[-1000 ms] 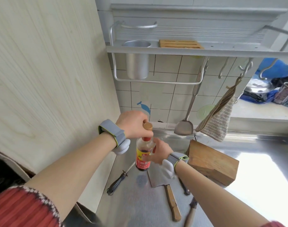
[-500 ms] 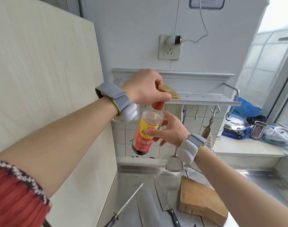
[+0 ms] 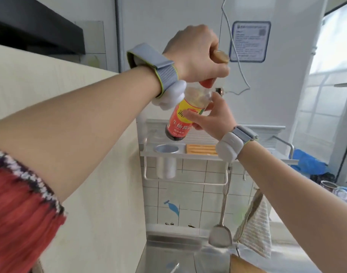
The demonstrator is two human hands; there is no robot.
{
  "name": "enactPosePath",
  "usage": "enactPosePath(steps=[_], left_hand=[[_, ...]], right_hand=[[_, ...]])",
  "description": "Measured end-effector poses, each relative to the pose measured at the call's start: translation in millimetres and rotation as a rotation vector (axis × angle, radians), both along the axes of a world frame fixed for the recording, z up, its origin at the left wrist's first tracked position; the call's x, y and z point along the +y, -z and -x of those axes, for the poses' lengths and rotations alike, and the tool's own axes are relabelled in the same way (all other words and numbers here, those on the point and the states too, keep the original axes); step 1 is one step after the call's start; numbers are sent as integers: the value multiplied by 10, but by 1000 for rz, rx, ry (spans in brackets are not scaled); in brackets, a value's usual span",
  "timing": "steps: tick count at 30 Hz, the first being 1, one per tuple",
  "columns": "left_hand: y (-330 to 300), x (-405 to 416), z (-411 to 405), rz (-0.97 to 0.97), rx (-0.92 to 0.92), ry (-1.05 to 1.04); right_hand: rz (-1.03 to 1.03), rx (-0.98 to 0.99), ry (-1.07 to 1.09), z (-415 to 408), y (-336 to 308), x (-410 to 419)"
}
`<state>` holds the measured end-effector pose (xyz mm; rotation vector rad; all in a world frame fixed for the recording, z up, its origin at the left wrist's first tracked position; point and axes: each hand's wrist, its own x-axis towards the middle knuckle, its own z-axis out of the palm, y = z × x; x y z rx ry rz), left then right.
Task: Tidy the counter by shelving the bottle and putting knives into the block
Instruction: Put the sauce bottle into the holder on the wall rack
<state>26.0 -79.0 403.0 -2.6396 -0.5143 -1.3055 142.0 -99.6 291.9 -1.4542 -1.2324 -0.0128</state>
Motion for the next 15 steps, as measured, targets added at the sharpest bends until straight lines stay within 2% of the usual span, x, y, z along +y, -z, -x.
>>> enactPosePath(steps=[4, 15], left_hand=[[-33, 164, -23, -25, 17, -89], [153, 941, -257, 53, 118, -232]], right_hand=[[-29, -67, 62, -55, -68, 259], [124, -164, 96, -269, 131, 842]])
